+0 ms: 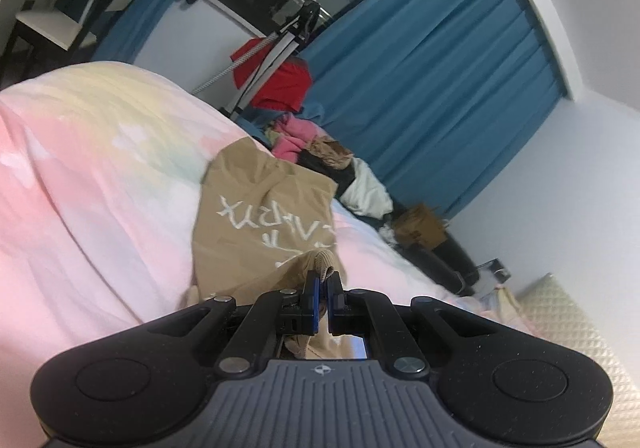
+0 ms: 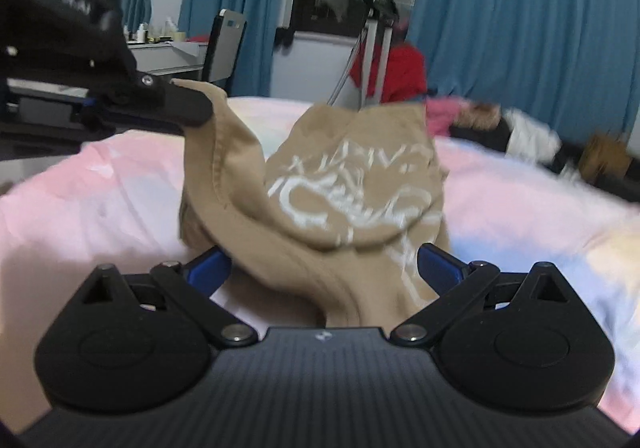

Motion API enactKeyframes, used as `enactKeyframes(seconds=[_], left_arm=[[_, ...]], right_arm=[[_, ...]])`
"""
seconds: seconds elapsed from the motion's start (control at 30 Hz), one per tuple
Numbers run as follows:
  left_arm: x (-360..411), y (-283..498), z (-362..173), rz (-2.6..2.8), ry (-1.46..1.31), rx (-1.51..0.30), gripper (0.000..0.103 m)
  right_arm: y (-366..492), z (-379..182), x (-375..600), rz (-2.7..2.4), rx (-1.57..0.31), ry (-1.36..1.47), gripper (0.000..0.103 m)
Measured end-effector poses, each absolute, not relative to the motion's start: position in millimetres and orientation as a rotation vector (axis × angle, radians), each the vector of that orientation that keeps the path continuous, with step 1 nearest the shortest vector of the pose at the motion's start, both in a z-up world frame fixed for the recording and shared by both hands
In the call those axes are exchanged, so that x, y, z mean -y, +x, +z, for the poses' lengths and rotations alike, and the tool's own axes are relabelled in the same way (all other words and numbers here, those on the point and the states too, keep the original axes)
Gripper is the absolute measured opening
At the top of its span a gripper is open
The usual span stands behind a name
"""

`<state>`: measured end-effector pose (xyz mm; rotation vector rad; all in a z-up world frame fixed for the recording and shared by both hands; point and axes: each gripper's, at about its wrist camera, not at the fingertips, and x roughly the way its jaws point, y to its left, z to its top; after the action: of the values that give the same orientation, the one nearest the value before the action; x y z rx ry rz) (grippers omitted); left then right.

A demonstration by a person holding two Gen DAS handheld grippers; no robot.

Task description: Fold clothes

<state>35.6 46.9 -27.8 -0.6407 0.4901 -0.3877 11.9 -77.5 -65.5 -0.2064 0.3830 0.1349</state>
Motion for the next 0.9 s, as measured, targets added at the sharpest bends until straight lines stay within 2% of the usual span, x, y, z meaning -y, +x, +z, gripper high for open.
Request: enactKeyframes(seconds=[0.33, 0.53, 0.73, 0.83, 0.9], left_arm=[[-46.0, 32.4, -22.3, -0.339, -0.595, -0.457, 0.004], [-39.0, 21.6, -15.1, -0.335, -0.538, -0.438, 0.004], [-35.8, 15.7, -10.2, -0.323, -0.483, -0.392, 0.003], [-36.8, 20.0, -13.1, -0.301, -0.46, -0.412, 0.003], [-33.3, 24.9, -16.5, -0.282, -0.417, -0.453, 0.003]], right_arm=[[-8.9, -47.2, 95.7, -0.126, -0.329, -0.236, 0.101], [-1.2, -53.0, 129.3, -0.117, -0.523, -0.112, 0.101], [7.9, -66.6, 134.3, -0.121, -0.611, -0.09, 0.101], [18.1, -76.7, 138.8, -0.11, -0.649, -0.06, 0.096], [22.9, -78.2, 144.9, -0.097, -0.651, -0.009, 0.08]])
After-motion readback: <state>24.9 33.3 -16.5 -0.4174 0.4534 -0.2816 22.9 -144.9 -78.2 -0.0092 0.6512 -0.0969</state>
